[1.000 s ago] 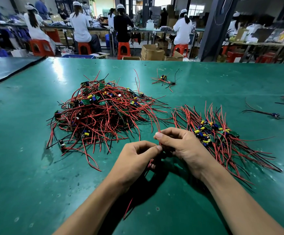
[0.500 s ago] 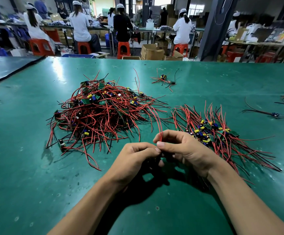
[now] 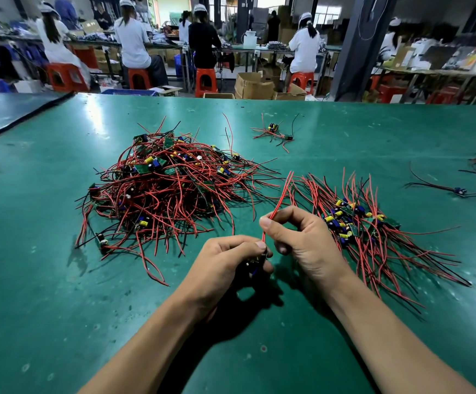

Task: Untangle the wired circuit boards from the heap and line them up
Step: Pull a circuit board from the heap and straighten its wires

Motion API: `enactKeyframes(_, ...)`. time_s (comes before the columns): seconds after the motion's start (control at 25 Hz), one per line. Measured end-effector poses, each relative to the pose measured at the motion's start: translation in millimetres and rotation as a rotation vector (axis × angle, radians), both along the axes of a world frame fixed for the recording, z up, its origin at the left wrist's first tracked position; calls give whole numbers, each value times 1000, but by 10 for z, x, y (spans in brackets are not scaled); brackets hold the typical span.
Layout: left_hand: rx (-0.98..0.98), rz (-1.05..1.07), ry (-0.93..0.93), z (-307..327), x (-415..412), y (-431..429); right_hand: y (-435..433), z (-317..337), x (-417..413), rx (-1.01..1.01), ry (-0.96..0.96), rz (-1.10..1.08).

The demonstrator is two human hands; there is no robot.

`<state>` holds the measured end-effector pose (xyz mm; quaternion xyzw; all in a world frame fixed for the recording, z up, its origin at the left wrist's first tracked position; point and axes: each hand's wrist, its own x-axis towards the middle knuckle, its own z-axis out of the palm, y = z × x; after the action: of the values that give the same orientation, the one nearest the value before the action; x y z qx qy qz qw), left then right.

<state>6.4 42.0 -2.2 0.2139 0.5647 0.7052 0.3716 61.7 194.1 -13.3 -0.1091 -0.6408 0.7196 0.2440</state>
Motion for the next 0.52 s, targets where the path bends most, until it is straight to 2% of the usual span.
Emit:
enactKeyframes(0.28,-49,-39,83,12,30,20,83,-7,-56,-53,91,-234)
enactKeyframes(0.52,-57,-51,101,13,38,5,253,-16,-9,135,35,-391)
